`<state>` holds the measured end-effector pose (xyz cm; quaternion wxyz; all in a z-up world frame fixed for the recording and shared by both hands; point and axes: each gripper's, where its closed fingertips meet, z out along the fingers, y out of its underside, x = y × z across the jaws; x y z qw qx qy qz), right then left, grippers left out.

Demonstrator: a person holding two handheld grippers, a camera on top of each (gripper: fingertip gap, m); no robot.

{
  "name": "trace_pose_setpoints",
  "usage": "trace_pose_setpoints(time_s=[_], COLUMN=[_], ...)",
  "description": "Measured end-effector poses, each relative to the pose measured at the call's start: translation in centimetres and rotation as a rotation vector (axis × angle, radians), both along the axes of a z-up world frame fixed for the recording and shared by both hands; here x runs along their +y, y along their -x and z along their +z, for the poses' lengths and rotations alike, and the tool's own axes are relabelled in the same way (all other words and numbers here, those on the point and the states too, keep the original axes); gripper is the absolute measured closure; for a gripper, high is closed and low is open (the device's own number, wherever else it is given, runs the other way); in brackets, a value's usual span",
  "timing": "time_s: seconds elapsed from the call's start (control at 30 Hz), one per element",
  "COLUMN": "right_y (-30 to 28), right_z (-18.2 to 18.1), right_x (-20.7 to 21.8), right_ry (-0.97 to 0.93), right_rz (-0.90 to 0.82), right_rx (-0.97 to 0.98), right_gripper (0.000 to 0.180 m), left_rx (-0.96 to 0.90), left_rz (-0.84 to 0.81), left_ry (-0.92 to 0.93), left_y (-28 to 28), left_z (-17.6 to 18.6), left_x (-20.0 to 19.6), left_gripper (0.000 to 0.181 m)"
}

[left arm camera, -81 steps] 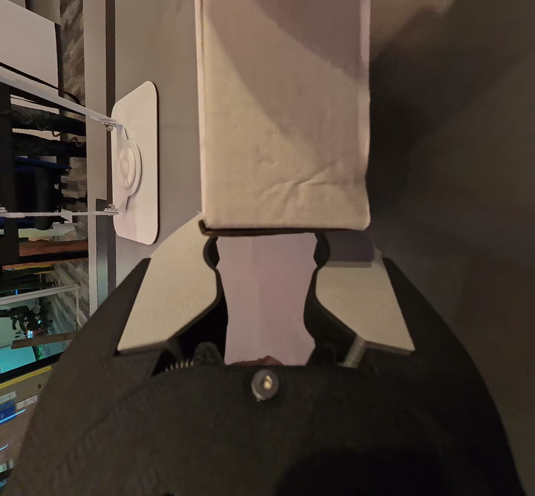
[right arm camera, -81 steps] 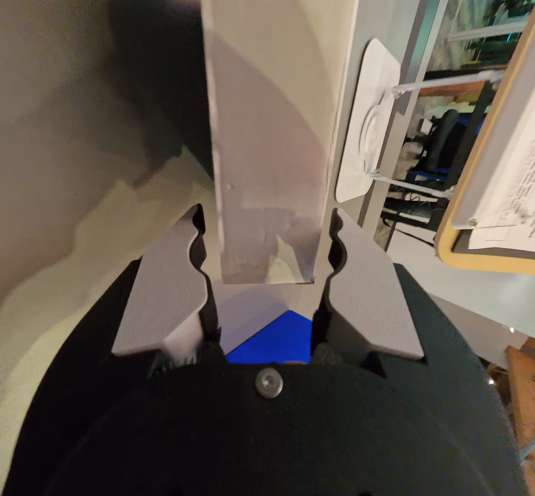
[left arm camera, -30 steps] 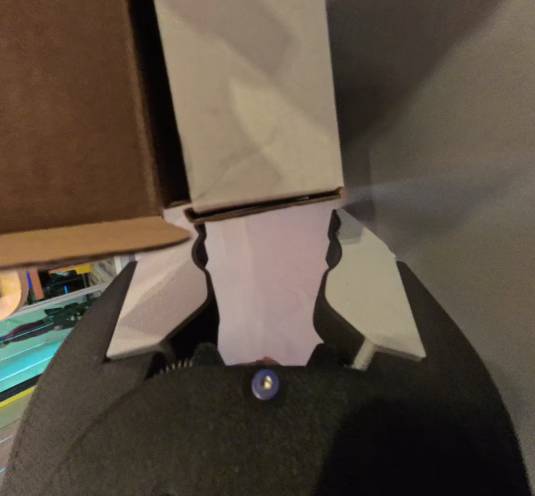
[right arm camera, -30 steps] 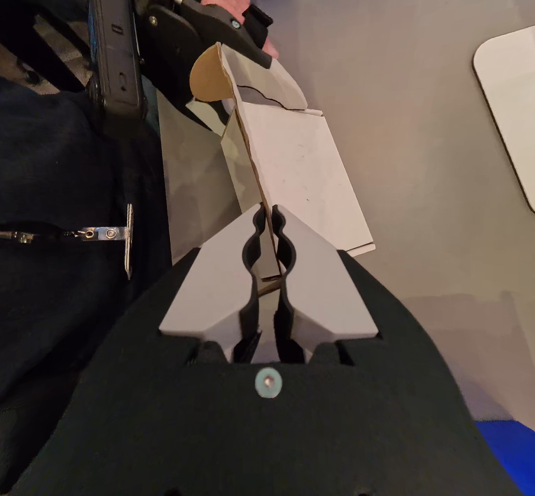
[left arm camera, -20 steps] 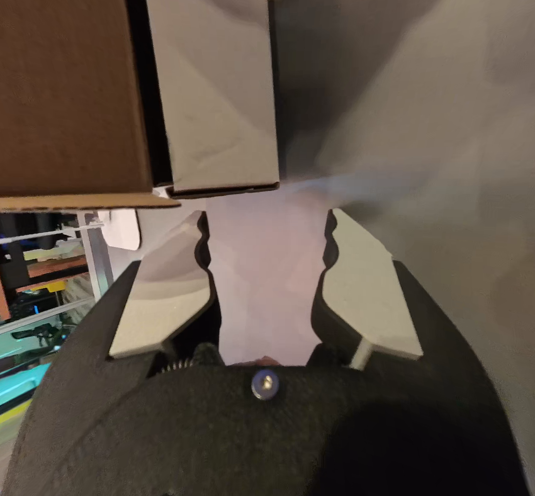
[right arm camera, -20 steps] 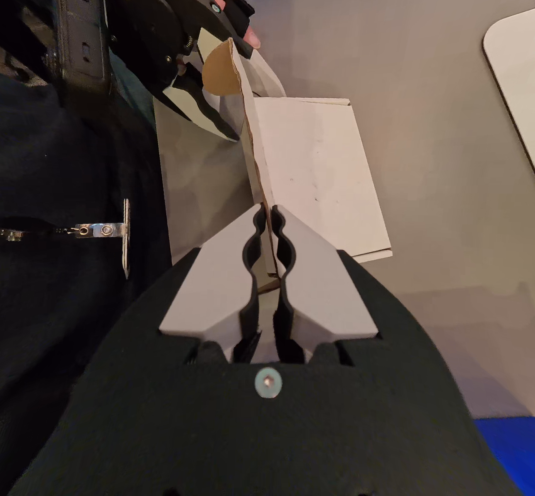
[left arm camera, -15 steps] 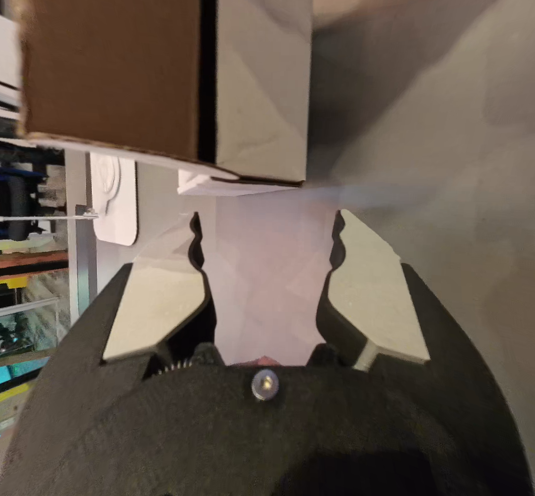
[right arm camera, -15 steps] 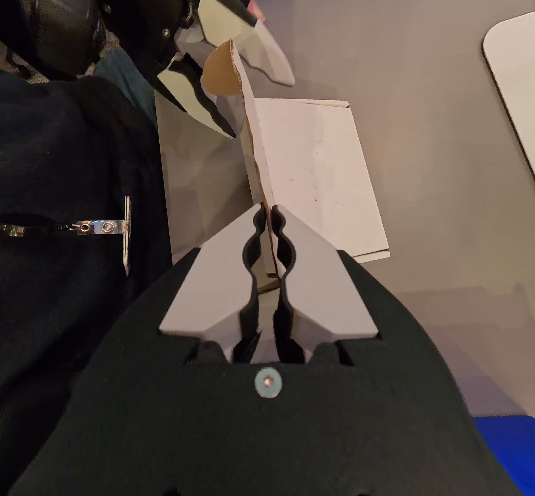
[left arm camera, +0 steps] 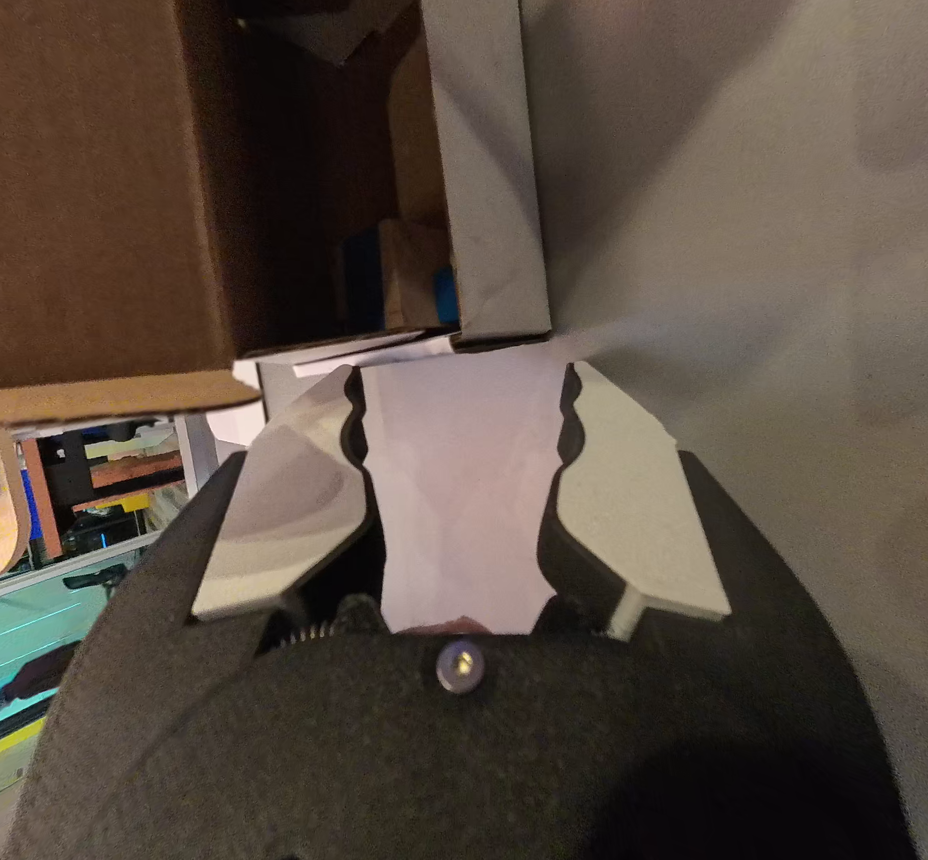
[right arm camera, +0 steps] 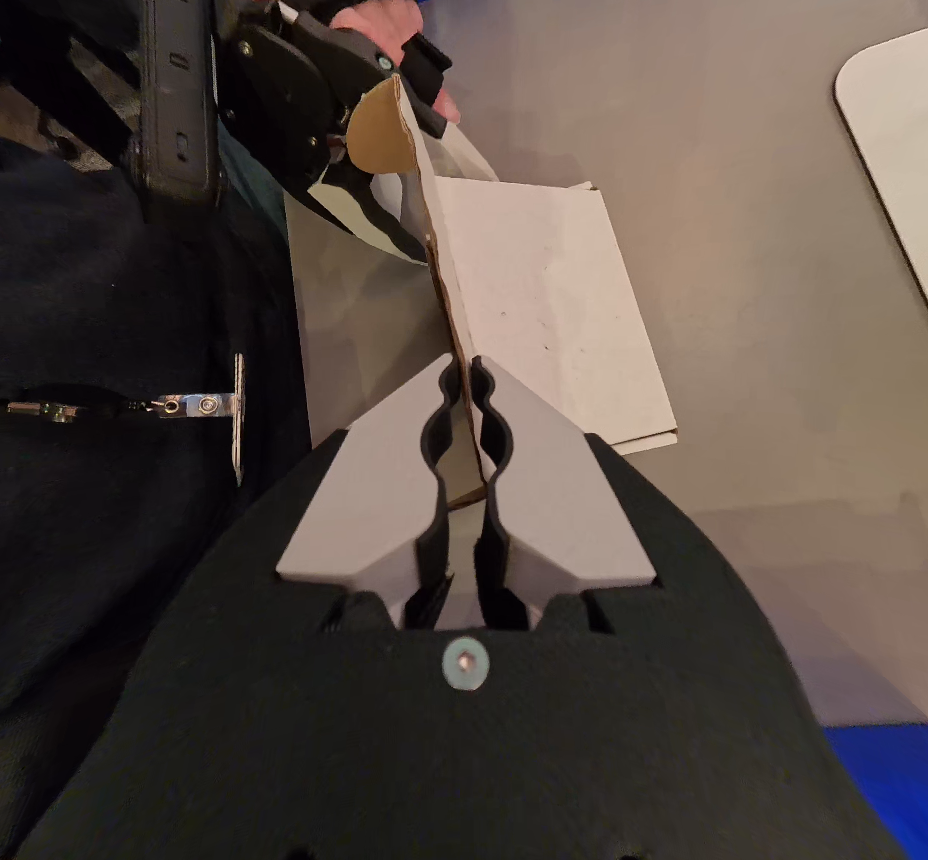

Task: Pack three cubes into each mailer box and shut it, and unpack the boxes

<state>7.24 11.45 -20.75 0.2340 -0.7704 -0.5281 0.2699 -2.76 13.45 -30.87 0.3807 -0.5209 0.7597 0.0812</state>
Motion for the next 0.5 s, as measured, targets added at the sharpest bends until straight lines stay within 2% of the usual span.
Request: trace_pose_setpoints(time_s=[0.3, 0.5], right_y=[0.1, -0.2], right_z=[3.5, 5.4], right_x=[3.5, 7.7], right_ry=[0.031, -0.113], right_rz=[-0.117, -0.198], right_rx=[0.066, 0.001], right_gripper=[0.179, 0.178], left_rx=[0.026, 0.047], left_rz=[0.005, 0.009], left_ry=[-0.028, -0.042], left_y=[0.1, 0.3], left_z=[0.1, 0.1], left_x=[0.5, 0.8], left_gripper=[0.110, 0.112])
